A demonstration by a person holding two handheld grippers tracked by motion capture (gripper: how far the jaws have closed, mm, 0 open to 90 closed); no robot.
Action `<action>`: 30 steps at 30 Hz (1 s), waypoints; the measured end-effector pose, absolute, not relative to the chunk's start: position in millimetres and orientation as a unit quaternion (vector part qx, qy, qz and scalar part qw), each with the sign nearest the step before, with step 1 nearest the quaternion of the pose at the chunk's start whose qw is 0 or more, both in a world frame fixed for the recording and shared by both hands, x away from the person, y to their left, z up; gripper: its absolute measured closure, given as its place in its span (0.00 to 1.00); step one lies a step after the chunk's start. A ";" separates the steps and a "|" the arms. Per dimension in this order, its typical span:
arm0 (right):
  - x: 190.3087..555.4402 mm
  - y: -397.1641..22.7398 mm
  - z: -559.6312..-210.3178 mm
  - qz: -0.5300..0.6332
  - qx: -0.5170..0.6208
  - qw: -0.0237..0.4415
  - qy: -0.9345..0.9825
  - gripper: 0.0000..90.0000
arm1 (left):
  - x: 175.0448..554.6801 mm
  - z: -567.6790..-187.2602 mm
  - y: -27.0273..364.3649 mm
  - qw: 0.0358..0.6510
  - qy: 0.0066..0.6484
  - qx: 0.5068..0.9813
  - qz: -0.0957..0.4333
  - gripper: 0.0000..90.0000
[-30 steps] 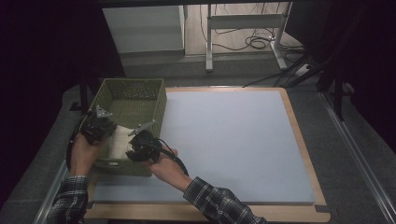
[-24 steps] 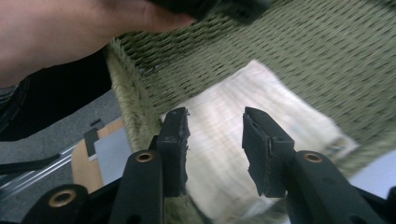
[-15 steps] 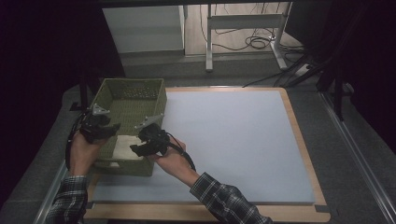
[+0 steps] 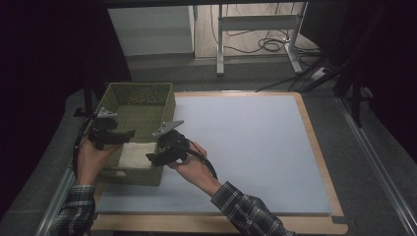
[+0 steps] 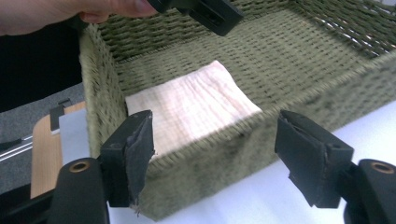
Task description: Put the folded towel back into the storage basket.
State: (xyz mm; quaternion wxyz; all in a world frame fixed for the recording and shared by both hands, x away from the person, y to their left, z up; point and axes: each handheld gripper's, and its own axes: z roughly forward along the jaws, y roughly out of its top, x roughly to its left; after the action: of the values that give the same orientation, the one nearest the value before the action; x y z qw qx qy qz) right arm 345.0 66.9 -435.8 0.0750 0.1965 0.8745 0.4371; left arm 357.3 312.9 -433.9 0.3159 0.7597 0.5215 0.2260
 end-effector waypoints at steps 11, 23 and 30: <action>348.9 40.1 -432.7 0.450 0.201 0.079 0.867 0.28 | 360.2 -433.0 297.0 0.341 0.520 0.758 0.198 0.12; 349.7 5.2 -441.1 0.447 0.212 0.078 0.866 0.26 | 363.7 -429.9 273.3 0.353 0.508 0.763 0.189 0.04; 350.5 -15.8 -445.3 0.445 0.221 0.078 0.864 0.25 | 362.7 -423.8 258.1 0.361 0.494 0.768 0.187 0.03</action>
State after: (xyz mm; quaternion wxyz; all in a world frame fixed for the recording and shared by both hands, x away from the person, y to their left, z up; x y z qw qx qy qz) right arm 350.5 -15.8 -445.3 0.0775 0.2207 0.8643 0.4453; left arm 362.7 258.1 -423.8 0.3614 0.7684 0.4938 0.1875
